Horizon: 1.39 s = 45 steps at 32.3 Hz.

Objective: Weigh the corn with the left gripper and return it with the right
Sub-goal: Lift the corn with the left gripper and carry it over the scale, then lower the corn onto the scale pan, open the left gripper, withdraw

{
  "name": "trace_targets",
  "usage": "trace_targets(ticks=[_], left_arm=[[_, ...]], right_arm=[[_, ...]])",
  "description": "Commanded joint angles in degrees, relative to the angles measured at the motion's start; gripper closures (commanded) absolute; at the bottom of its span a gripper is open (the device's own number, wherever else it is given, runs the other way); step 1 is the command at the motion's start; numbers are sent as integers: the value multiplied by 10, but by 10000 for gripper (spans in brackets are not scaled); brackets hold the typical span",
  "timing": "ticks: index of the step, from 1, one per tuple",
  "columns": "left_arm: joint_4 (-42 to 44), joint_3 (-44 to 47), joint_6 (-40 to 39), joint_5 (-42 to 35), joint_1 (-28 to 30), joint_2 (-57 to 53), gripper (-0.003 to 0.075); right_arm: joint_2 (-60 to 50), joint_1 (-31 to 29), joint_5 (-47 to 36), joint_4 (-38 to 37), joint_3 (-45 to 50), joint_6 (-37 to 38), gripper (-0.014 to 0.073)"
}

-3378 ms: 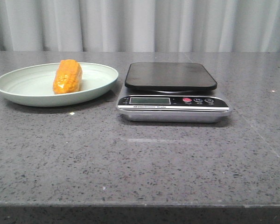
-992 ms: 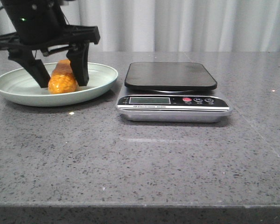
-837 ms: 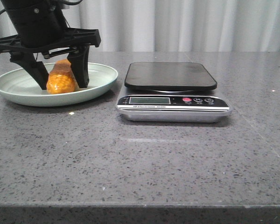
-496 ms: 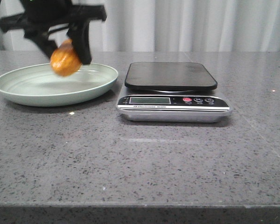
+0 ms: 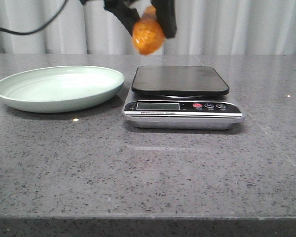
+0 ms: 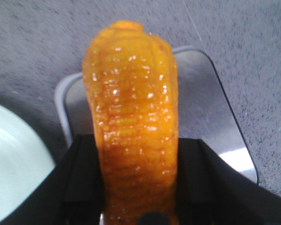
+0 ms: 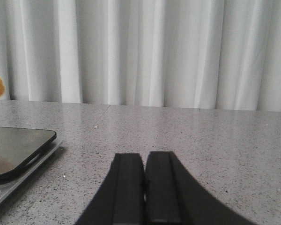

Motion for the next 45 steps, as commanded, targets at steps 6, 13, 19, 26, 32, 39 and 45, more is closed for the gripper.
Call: trace_targets(ticks=[6, 13, 19, 26, 32, 39, 45], left_arm=[[-7, -38, -8, -12, -27, 11, 455], [-11, -38, -11, 8, -27, 23, 291], [-11, -47, -11, 3, -27, 23, 180], [-3, -94, -11, 14, -26, 23, 155], [5, -152, -7, 36, -26, 20, 155], [44, -140, 24, 74, -26, -20, 192], [92, -71, 24, 58, -26, -85, 339]], right_arm=[[-9, -3, -49, 1, -5, -3, 442], [-9, -3, -49, 1, -5, -3, 442], [-9, -3, -49, 1, -5, -3, 442], [-9, -3, -49, 1, -5, -3, 442], [-9, -3, -49, 1, -5, -3, 442], [-9, -3, -49, 1, -5, -3, 442], [-9, -3, -49, 1, -5, -3, 442]])
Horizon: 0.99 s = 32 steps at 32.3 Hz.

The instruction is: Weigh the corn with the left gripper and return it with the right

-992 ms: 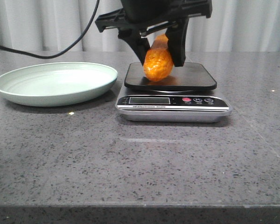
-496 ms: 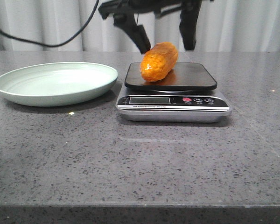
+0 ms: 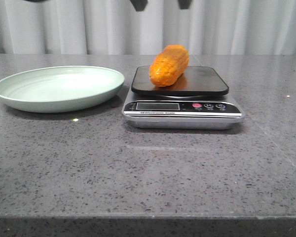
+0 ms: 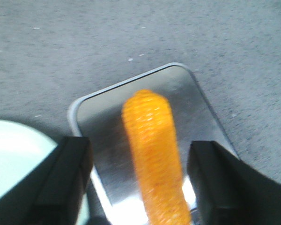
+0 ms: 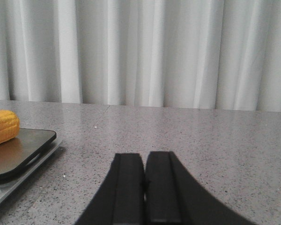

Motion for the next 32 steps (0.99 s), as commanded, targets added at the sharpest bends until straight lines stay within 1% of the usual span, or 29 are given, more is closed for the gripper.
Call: trace_targets(ticks=[1, 4, 8, 12, 17, 26, 32], left_arm=[[28, 31, 3, -40, -3, -79, 367], [31, 84, 3, -64, -3, -121, 445], [35, 160, 3, -104, -3, -192, 531], [43, 245, 3, -150, -3, -269, 596], [45, 354, 3, -212, -3, -377, 594], [43, 567, 3, -380, -3, -591, 594], [36, 700, 3, -432, -3, -724, 594]], right_arm=[[-9, -3, -49, 1, -5, -3, 442], [-9, -3, -49, 1, -5, -3, 442], [-9, -3, -49, 1, -5, -3, 442], [-9, -3, -49, 1, -5, -3, 442], [-9, -3, -49, 1, -5, -3, 442], [-9, -3, -49, 1, -5, -3, 442], [-9, -3, -49, 1, -5, -3, 442]])
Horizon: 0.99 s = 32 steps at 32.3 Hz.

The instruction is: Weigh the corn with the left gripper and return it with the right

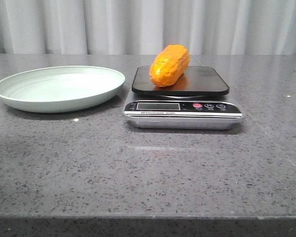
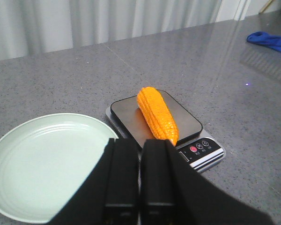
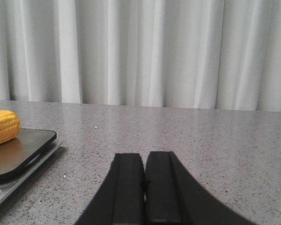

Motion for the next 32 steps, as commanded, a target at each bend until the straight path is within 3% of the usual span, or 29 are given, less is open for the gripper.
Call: trace_targets(ticks=[1, 11, 20, 22, 28, 32], left_arm=[[0, 54, -1, -74, -3, -72, 594], [6, 173, -1, -120, -3, -263, 594], [6, 201, -1, -113, -3, -315, 594], [6, 201, -1, -116, -3, -315, 594], [6, 201, -1, -119, -3, -315, 594], [6, 201, -1, -131, -3, -315, 594]], right_arm=[[-9, -3, -49, 1, -5, -3, 442], [-9, -3, -56, 1, -6, -3, 442], [-9, -2, -208, 1, -17, 4, 442], [-6, -1, -152, 1, -45, 20, 442], [60, -1, 166, 2, -189, 42, 442], [114, -1, 275, 17, -251, 42, 442]])
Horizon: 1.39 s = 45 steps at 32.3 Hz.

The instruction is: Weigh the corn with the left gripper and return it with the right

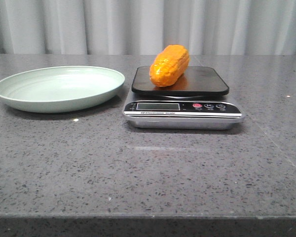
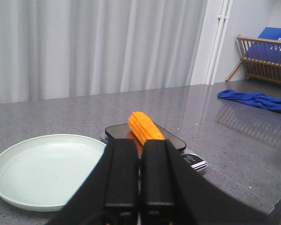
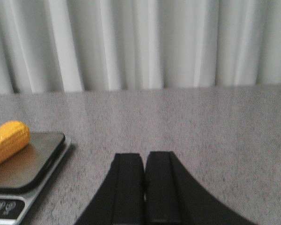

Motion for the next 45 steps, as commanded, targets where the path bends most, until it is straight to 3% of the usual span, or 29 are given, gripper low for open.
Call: trace_targets(ticks=[1, 17, 19, 23, 26, 37, 45], left_arm=[[2, -15, -1, -54, -3, 6, 594], [0, -15, -1, -54, -3, 6, 594], [0, -15, -1, -54, -3, 6, 594], [0, -15, -1, -56, -3, 6, 594], [0, -15, -1, -56, -3, 6, 594], [0, -15, -1, -56, -3, 6, 594], [0, -15, -1, -56, -3, 6, 594]], right_arm=[[43, -1, 44, 6, -53, 0, 442], [59, -1, 59, 15, -58, 0, 431], [66, 0, 67, 23, -58, 0, 363], [85, 21, 58, 32, -62, 0, 115], [109, 42, 58, 45, -74, 0, -20], [253, 149, 59, 83, -183, -2, -10], [467, 232, 167, 83, -410, 1, -10]])
